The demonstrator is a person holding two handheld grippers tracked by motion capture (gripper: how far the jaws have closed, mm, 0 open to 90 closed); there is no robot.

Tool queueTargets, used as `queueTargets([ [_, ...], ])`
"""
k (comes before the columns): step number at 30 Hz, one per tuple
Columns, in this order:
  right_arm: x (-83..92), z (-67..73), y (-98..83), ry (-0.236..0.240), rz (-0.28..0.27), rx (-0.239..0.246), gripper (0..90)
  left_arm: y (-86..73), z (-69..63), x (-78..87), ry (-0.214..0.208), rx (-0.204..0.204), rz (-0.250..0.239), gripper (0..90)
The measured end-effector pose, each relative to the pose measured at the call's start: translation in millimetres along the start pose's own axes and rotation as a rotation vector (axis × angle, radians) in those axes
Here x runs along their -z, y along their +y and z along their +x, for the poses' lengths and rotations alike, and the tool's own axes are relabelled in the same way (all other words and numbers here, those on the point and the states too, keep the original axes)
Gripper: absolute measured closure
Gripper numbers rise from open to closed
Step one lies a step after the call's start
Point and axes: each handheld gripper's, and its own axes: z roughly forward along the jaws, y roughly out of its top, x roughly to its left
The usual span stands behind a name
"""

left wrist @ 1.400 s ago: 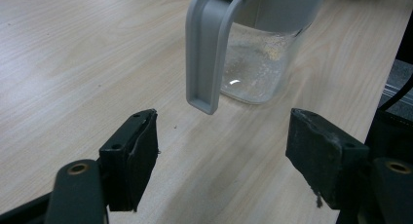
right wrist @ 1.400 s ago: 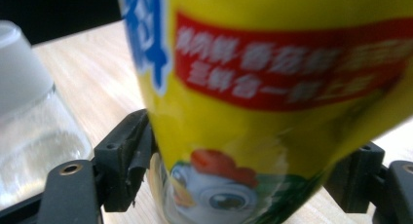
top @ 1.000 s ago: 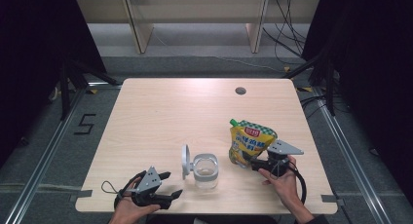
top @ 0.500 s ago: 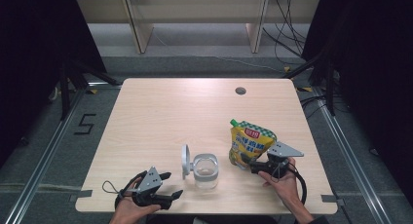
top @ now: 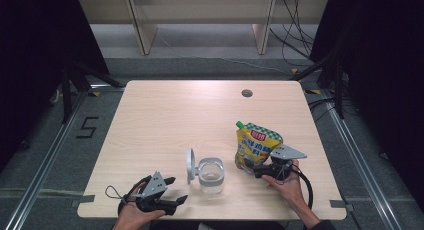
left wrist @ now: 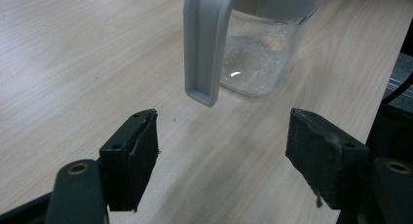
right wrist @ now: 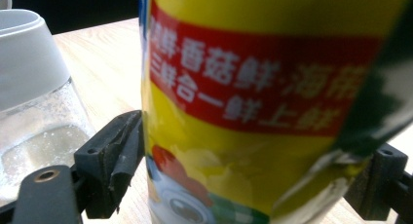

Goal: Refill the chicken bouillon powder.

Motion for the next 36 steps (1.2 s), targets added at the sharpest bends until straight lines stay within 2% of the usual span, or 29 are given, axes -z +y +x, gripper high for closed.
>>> queueTargets([
  [1,-1.5,0.3,-0.6,-0.021,0.003,-0.012,15.7,0.1,0.1,-1.0,-0.005,-0.003,-0.012,27.1],
  [2,-1.5,0.3,-0.6,-0.021,0.003,-0.012,15.7,0.1,0.1,-1.0,-0.005,-0.003,-0.012,27.0],
  [3,-3.7,2.3,-0.8,-0.029,-0.008,-0.039,15.6,0.0,-0.6,-1.8,-0.009,0.009,-0.019,27.1],
  [4,-4.0,1.0,-0.4,-0.025,-0.013,-0.028,15.6,0.1,-0.8,-1.3,-0.008,0.006,-0.014,27.1],
  [5,-2.4,0.0,0.4,-0.019,0.008,-0.025,15.7,0.1,-0.8,-1.3,-0.008,0.006,-0.014,27.1],
  [6,-4.0,0.6,-0.5,-0.021,-0.012,-0.041,15.7,0.1,-0.9,-1.5,-0.004,0.007,-0.017,27.0],
  [7,-1.5,2.4,0.3,-0.012,0.027,-0.07,15.7,0.0,-0.6,-1.7,-0.008,0.009,-0.021,27.0],
  [9,-2.6,1.5,0.3,-0.008,0.018,-0.071,15.9,0.1,-0.2,-1.4,-0.006,0.001,-0.015,27.1],
  [10,-4.8,-1.9,0.6,0.0,-0.009,-0.027,16.1,0.1,-0.2,-1.4,-0.006,0.001,-0.015,27.1],
  [11,-5.3,-1.6,0.5,-0.014,-0.021,-0.032,16.2,0.2,-0.8,-1.7,-0.004,0.007,-0.017,27.1],
  [13,-5.0,1.4,0.8,-0.003,-0.005,-0.09,17.4,0.5,-1.1,-1.7,-0.006,0.006,-0.014,27.1],
  [14,-6.3,-0.9,0.9,0.007,-0.015,-0.078,18.1,0.7,-0.5,-1.1,-0.003,-0.006,-0.005,27.1],
  [15,-6.3,0.2,1.2,0.017,-0.015,-0.099,19.2,0.0,-2.2,-1.5,0.0,0.022,-0.004,27.1],
  [16,-7.5,-0.6,1.0,0.008,-0.023,-0.09,21.2,0.6,-0.9,-1.1,-0.006,0.003,-0.001,27.1],
  [17,-6.7,-2.1,1.5,0.006,-0.009,-0.083,21.7,0.7,-0.4,-1.3,-0.007,-0.001,-0.003,27.1],
  [19,-7.4,-2.0,1.9,-0.001,-0.021,-0.09,22.3,0.7,-0.4,-1.3,-0.008,-0.002,-0.003,27.1],
  [20,-7.5,-0.3,2.0,-0.003,-0.019,-0.107,22.9,0.1,-2.1,-1.6,-0.003,0.022,-0.006,27.1],
  [22,-9.3,-0.6,1.8,0.002,-0.036,-0.101,23.5,0.1,-2.2,-1.6,-0.002,0.023,-0.005,27.1],
  [23,-9.6,-2.0,1.7,-0.023,-0.044,-0.077,25.0,0.7,-0.9,-1.5,-0.006,-0.002,-0.005,27.1],
  [24,-9.6,-2.0,1.7,-0.023,-0.044,-0.077,25.0,0.7,-0.9,-1.5,-0.006,-0.002,-0.005,27.1],
  [25,-10.5,-1.6,1.7,-0.034,-0.057,-0.09,26.1,0.6,-2.0,-0.9,-0.004,0.017,0.01,27.1],
  [26,-10.7,-3.5,2.2,-0.016,-0.046,-0.081,26.6,0.6,-2.0,-1.0,-0.005,0.017,0.009,27.1],
  [28,-10.5,-2.9,2.2,-0.016,-0.044,-0.09,27.0,0.5,-1.9,-1.3,-0.005,0.019,0.005,27.1],
  [31,-12.8,-5.3,2.5,0.015,-0.065,-0.086,30.0,1.0,-1.9,-0.5,-0.008,0.016,0.007,27.1],
  [32,-10.6,-4.7,3.0,-0.006,-0.044,-0.1,31.2,0.7,-1.5,-1.0,-0.008,0.014,-0.003,27.1],
  [33,-11.6,-5.1,2.9,-0.005,-0.075,-0.087,32.3,1.1,-0.2,-1.0,-0.012,-0.004,-0.007,27.1],
  [34,-10.8,-3.7,4.0,-0.011,-0.062,-0.089,34.1,1.1,-0.2,-1.0,-0.012,-0.004,-0.007,27.1],
  [35,-11.4,-5.1,4.9,0.0,-0.074,-0.062,35.2,1.3,0.0,-0.6,-0.015,-0.004,-0.003,27.1],
  [36,-10.2,-2.1,5.5,-0.014,-0.067,-0.077,36.0,1.2,-0.1,-0.5,-0.015,-0.003,-0.004,27.1],
])
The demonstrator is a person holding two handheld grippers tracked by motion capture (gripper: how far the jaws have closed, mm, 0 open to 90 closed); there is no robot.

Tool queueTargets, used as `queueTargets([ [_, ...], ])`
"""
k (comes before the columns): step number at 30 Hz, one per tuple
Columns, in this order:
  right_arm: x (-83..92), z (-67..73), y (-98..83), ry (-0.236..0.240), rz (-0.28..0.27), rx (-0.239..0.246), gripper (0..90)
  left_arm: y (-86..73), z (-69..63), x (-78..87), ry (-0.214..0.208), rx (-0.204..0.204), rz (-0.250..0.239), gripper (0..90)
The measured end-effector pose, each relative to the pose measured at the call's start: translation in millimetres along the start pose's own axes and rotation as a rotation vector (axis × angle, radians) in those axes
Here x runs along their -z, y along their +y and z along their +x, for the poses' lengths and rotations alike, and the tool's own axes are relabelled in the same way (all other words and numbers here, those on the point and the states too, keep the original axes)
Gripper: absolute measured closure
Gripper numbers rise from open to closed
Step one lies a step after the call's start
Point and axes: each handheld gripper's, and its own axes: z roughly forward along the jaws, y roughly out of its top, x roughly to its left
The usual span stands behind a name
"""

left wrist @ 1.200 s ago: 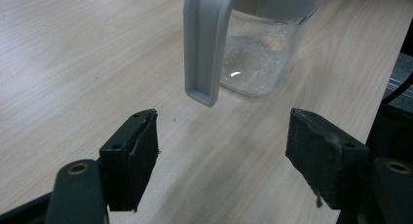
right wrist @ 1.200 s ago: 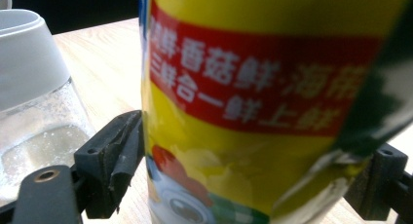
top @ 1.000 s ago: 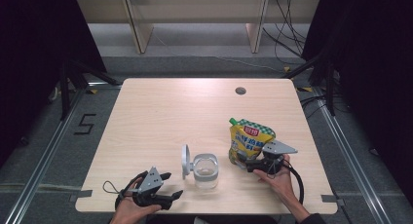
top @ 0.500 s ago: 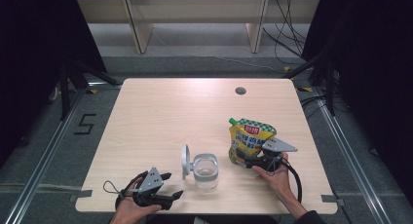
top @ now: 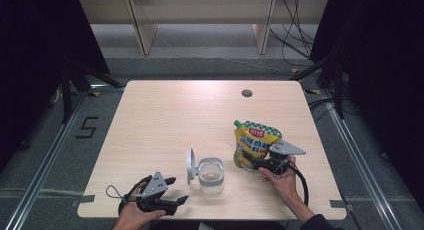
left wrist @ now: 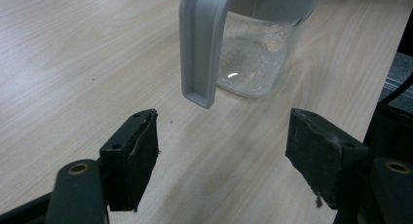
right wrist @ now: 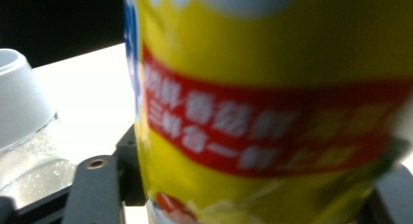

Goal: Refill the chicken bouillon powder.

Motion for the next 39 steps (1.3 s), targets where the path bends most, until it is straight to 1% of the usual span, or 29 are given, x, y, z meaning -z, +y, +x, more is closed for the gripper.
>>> queueTargets([
  [1,0.0,-0.8,0.5,-0.003,0.002,0.02,36.7,-0.1,0.2,0.1,0.004,-0.002,-0.003,27.1],
  [2,0.0,-0.8,0.5,-0.003,0.002,0.02,36.7,-0.1,0.2,0.1,0.004,-0.002,-0.003,27.1],
  [3,1.2,1.8,2.2,-0.006,0.005,0.042,37.7,-0.5,-0.6,0.6,0.004,0.013,-0.004,27.1],
  [4,1.2,1.8,2.2,-0.006,0.005,0.042,37.7,-0.5,-0.6,0.6,0.004,0.013,-0.004,27.1],
  [5,1.4,5.7,3.9,-0.039,0.016,0.082,38.2,-0.6,-0.1,1.7,0.008,0.005,-0.005,27.1],
  [6,0.8,5.5,5.7,-0.013,0.033,0.117,38.3,-1.0,-0.8,1.1,0.005,0.031,-0.007,27.1],
  [8,0.2,6.6,6.7,-0.005,0.038,0.126,38.5,-1.2,-0.2,1.3,0.011,0.024,-0.01,27.1],
  [9,0.5,8.1,6.8,-0.01,0.025,0.13,38.5,-1.0,1.8,0.9,0.007,-0.003,-0.018,27.1],
  [10,2.0,8.5,7.6,0.002,0.041,0.139,38.6,-0.9,1.2,1.8,0.012,0.002,-0.009,27.1],
  [11,1.6,9.2,8.9,0.001,0.031,0.176,38.6,-0.7,1.8,2.2,0.01,-0.004,-0.003,27.1],
  [12,2.8,13.8,9.4,-0.003,0.034,0.143,38.6,-0.7,1.8,2.2,0.011,-0.005,-0.003,27.1],
  [14,5.3,13.1,13.3,-0.001,0.029,0.179,38.7,-1.0,0.8,2.2,0.008,0.012,-0.007,27.1],
  [15,6.8,12.8,15.7,0.004,0.013,0.193,38.7,-1.0,1.6,3.0,0.01,0.0,0.002,27.2],
  [16,10.6,15.2,18.6,-0.019,0.001,0.198,38.7,-1.1,2.3,3.5,0.014,-0.007,0.007,27.1],
  [18,16.6,17.1,24.8,-0.031,0.005,0.27,38.7,-1.2,2.5,3.5,0.015,-0.003,0.003,27.1],
  [21,27.7,24.9,31.2,-0.052,0.029,0.321,38.7,-1.4,2.2,3.7,0.016,-0.005,0.003,27.1],
  [22,29.1,24.9,33.2,-0.051,0.027,0.373,38.7,-1.3,2.4,3.7,0.016,-0.005,0.004,27.1],
  [24,34.1,30.8,36.7,-0.068,0.044,0.424,38.7,-1.5,2.4,3.4,0.015,-0.002,0.001,27.1],
  [25,35.6,35.7,38.0,-0.077,0.055,0.465,38.7,-1.5,2.4,3.3,0.015,-0.004,0.001,27.1],
  [26,36.9,38.4,39.5,-0.077,0.062,0.501,38.7,-1.9,1.2,3.1,0.015,0.021,0.004,27.0],
  [28,38.0,44.1,41.3,-0.076,0.068,0.546,38.7,-2.0,1.3,2.7,0.019,0.027,0.0,27.0],
  [29,39.8,48.8,41.1,-0.085,0.08,0.545,38.8,-2.0,1.6,3.1,0.02,0.024,0.003,27.0],
  [30,40.3,49.8,41.8,-0.093,0.08,0.574,38.8,-2.0,1.7,3.4,0.021,0.021,0.005,27.0],
  [31,40.9,52.1,41.7,-0.097,0.09,0.583,38.7,-2.0,1.2,3.3,0.019,0.026,0.001,27.0],
  [32,41.4,53.1,42.5,-0.097,0.095,0.621,38.7,-2.1,1.6,3.3,0.025,0.023,0.006,26.9],
  [33,42.8,55.3,42.1,-0.105,0.098,0.622,38.8,-1.6,3.4,3.5,0.025,-0.003,0.007,26.5],
  [35,43.7,59.1,43.6,-0.123,0.118,0.712,38.7,-1.7,3.6,3.4,0.024,-0.004,0.005,26.3],
  [36,44.8,61.9,43.5,-0.136,0.126,0.733,38.8,-1.7,3.8,3.5,0.025,-0.005,0.006,26.1],
  [39,44.8,65.9,44.2,-0.14,0.14,0.794,38.8,-2.4,2.2,2.7,0.025,0.033,0.002,25.8],
])
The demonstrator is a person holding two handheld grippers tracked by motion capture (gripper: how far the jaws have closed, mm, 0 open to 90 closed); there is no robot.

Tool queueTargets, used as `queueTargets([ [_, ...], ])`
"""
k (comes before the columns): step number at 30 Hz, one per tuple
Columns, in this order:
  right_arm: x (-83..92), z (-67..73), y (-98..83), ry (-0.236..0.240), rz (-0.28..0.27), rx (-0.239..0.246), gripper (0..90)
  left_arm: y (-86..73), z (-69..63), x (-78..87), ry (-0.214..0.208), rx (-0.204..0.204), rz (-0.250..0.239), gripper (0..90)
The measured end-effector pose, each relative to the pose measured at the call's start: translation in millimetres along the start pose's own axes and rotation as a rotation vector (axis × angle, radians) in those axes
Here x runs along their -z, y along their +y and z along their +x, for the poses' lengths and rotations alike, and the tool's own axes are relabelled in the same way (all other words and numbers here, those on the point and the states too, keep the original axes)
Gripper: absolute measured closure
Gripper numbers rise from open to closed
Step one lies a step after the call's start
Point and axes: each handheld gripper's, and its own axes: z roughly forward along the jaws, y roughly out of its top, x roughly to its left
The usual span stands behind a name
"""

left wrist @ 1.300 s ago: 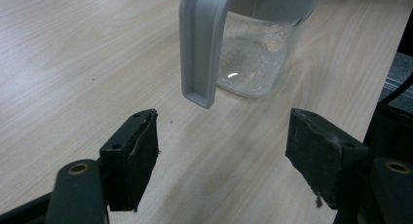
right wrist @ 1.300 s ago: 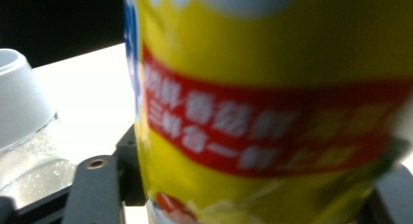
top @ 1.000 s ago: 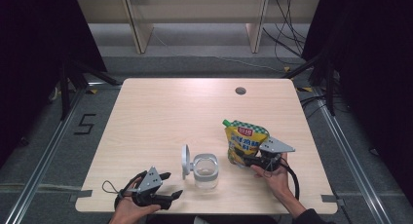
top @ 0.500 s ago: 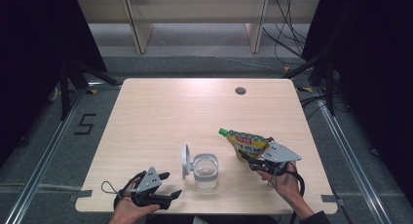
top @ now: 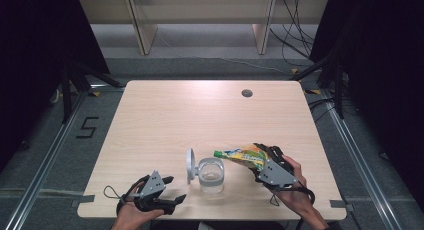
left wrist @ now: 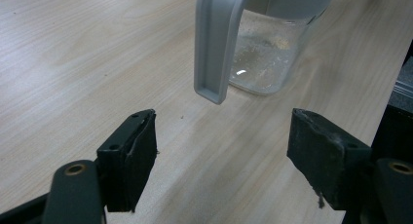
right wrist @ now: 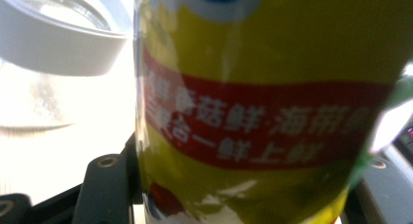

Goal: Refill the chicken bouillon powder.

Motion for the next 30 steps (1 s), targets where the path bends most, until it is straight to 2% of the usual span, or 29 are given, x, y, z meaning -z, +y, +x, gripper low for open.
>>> queueTargets([
  [2,0.4,3.4,3.3,-0.012,0.018,0.054,38.8,0.0,-0.2,0.3,0.002,-0.004,0.0,25.8],
  [3,0.5,5.6,4.2,-0.016,0.025,0.057,38.8,0.7,1.8,0.6,0.004,-0.036,0.004,25.8],
  [4,-0.1,6.6,5.8,-0.015,0.032,0.094,38.8,0.3,0.9,0.3,0.005,-0.02,0.003,25.7],
  [5,0.2,8.1,6.5,-0.017,0.038,0.092,38.8,0.0,0.2,-0.1,0.008,-0.008,0.0,25.5],
  [6,0.4,10.1,7.6,-0.021,0.044,0.109,38.8,0.0,0.5,0.0,0.011,-0.014,0.003,25.4],
  [7,0.1,9.7,8.9,-0.021,0.044,0.147,38.8,0.0,0.4,0.0,0.01,-0.016,0.003,25.3],
  [8,0.3,12.5,10.0,-0.03,0.062,0.154,38.8,0.5,1.7,0.2,0.009,-0.038,0.004,25.3],
  [9,-0.1,12.7,11.4,-0.034,0.059,0.191,38.8,0.0,0.2,0.0,0.012,-0.011,0.003,25.3],
  [10,0.1,14.2,12.2,-0.055,0.082,0.232,38.8,0.0,0.3,-0.1,0.012,-0.011,0.003,25.3],
  [12,-1.4,16.2,13.1,-0.065,0.097,0.281,38.9,-0.4,0.1,-0.6,0.006,-0.006,-0.002,25.2],
  [14,-1.4,20.0,13.7,-0.078,0.135,0.282,38.9,-0.3,0.3,-0.4,0.01,-0.005,0.003,25.1],
  [16,-2.2,21.9,13.8,-0.085,0.15,0.314,38.9,0.1,0.7,0.5,0.016,-0.014,0.012,25.1],
  [17,-4.1,17.9,16.3,-0.079,0.132,0.419,38.9,-0.3,0.5,-0.3,0.01,-0.006,0.008,25.2],
  [18,-3.6,23.5,14.0,-0.087,0.16,0.355,38.9,0.0,1.3,0.3,0.017,-0.02,0.015,25.1],
  [19,-4.7,22.0,15.2,-0.084,0.151,0.41,38.9,-0.2,1.2,0.0,0.012,-0.013,0.014,25.1],
  [20,-4.1,25.7,13.9,-0.093,0.17,0.368,38.9,-0.2,1.1,0.0,0.011,-0.012,0.012,25.1],
  [21,-4.7,23.3,15.8,-0.089,0.154,0.431,38.9,0.0,1.2,0.5,0.017,-0.02,0.017,25.2],
  [22,-4.1,25.5,15.1,-0.102,0.165,0.39,39.0,-0.3,0.4,-0.3,0.011,-0.008,0.006,25.1],
  [23,-3.7,25.0,15.8,-0.111,0.17,0.409,39.0,-0.2,0.9,0.1,0.015,-0.015,0.011,25.1],
  [24,-3.2,20.1,17.2,-0.121,0.193,0.504,39.0,-0.3,1.2,0.1,0.013,-0.015,0.013,25.2],
  [25,-4.5,19.7,18.2,-0.117,0.175,0.531,39.0,-0.3,1.3,0.1,0.012,-0.015,0.013,25.1],
  [26,-4.5,20.8,16.2,-0.118,0.175,0.511,39.0,-0.1,1.4,0.5,0.017,-0.022,0.016,25.1],
  [27,-4.2,21.2,16.4,-0.129,0.174,0.52,39.0,-0.3,1.1,0.0,0.013,-0.018,0.01,25.1],
  [29,-4.9,20.4,17.7,-0.141,0.161,0.567,39.0,-0.5,0.5,-0.5,0.005,-0.006,0.007,25.2],
  [30,-1.9,18.6,20.5,-0.158,0.203,0.623,39.0,-0.5,0.5,-0.6,0.005,-0.005,0.007,25.1],
])
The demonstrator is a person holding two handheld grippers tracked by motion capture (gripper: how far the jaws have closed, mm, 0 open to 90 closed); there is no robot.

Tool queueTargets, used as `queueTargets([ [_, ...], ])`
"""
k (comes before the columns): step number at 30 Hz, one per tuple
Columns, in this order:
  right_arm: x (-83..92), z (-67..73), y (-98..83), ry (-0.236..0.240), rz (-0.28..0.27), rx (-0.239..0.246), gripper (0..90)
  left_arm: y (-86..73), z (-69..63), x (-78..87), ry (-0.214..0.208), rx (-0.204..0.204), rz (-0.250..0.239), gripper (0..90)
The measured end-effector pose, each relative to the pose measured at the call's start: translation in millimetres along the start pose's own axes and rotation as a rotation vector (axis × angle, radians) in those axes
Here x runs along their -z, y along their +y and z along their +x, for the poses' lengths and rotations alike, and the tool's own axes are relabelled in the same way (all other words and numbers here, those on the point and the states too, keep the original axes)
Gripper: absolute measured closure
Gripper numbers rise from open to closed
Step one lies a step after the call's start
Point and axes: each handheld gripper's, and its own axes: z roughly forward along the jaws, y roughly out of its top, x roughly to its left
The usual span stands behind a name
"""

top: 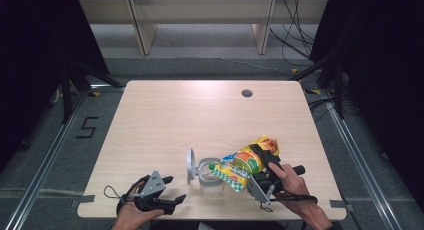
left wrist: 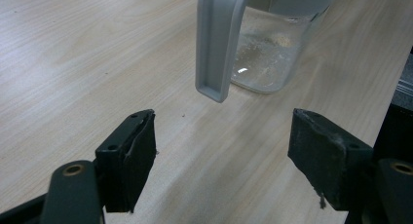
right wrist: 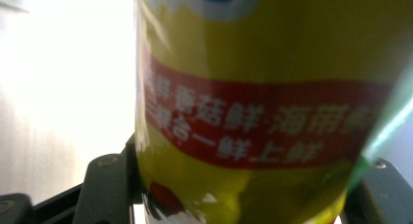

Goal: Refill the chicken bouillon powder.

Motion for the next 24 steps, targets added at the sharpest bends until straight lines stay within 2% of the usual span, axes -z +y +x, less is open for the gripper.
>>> queueTargets([
  [3,1.2,-1.4,2.0,-0.014,0.006,0.038,39.1,-0.2,0.0,0.0,0.001,-0.001,0.001,25.2],
  [4,1.4,-3.2,2.9,-0.017,0.006,0.072,39.1,-0.1,0.1,0.1,-0.003,0.001,0.005,25.2],
  [5,2.0,-1.3,2.6,-0.015,0.016,0.047,39.0,-0.1,0.2,0.1,-0.004,0.002,0.006,25.2],
  [6,2.6,-1.4,3.1,-0.026,0.022,0.059,39.1,-0.2,0.2,0.0,0.001,-0.001,0.001,25.2],
  [8,2.7,-4.0,4.0,-0.033,0.022,0.109,39.1,-0.2,0.1,0.1,0.001,-0.001,0.001,25.2],
  [10,3.3,-1.0,3.8,-0.032,0.03,0.079,39.1,-0.1,0.1,0.1,-0.004,0.001,0.008,25.1],
  [11,3.5,-3.1,4.9,-0.032,0.03,0.116,39.1,-0.2,-0.1,-0.1,-0.001,0.001,0.004,25.2],
  [12,2.8,-4.5,5.5,-0.045,0.013,0.147,39.1,0.0,0.3,-0.2,0.0,-0.01,0.001,25.2],
  [13,3.9,-6.8,7.1,-0.057,0.021,0.187,39.1,0.3,1.2,-0.1,0.0,-0.025,0.001,25.2],
  [14,4.3,-2.1,6.3,-0.054,0.035,0.134,39.4,-0.2,-0.1,-0.3,0.002,0.0,0.002,25.2],
  [15,5.4,-2.8,7.2,-0.06,0.046,0.15,40.8,-0.2,0.0,-0.3,0.001,-0.001,0.002,25.2],
  [16,4.3,-5.3,7.8,-0.069,0.018,0.194,41.0,-0.3,0.0,-0.4,0.005,-0.004,0.0,25.2],
  [17,6.7,-1.8,7.9,-0.065,0.055,0.161,41.0,-0.3,0.0,-0.4,0.005,-0.004,0.0,25.2],
  [18,6.5,-1.2,8.0,-0.07,0.049,0.161,41.0,-0.3,0.0,-0.5,0.005,-0.005,0.001,25.2],
  [19,6.3,-2.3,8.6,-0.071,0.043,0.184,41.1,-0.3,0.0,-0.7,0.005,-0.004,0.002,25.2],
  [22,7.5,-1.5,9.5,-0.084,0.054,0.187,41.2,-0.3,-0.2,-0.8,0.003,-0.003,0.002,25.2],
  [23,7.6,-3.2,10.4,-0.081,0.055,0.22,41.2,-0.1,0.5,-0.6,0.004,-0.014,0.004,25.2],
  [24,7.5,-2.0,10.4,-0.09,0.051,0.213,41.2,-0.4,0.3,-0.5,0.008,-0.008,0.006,25.2],
])
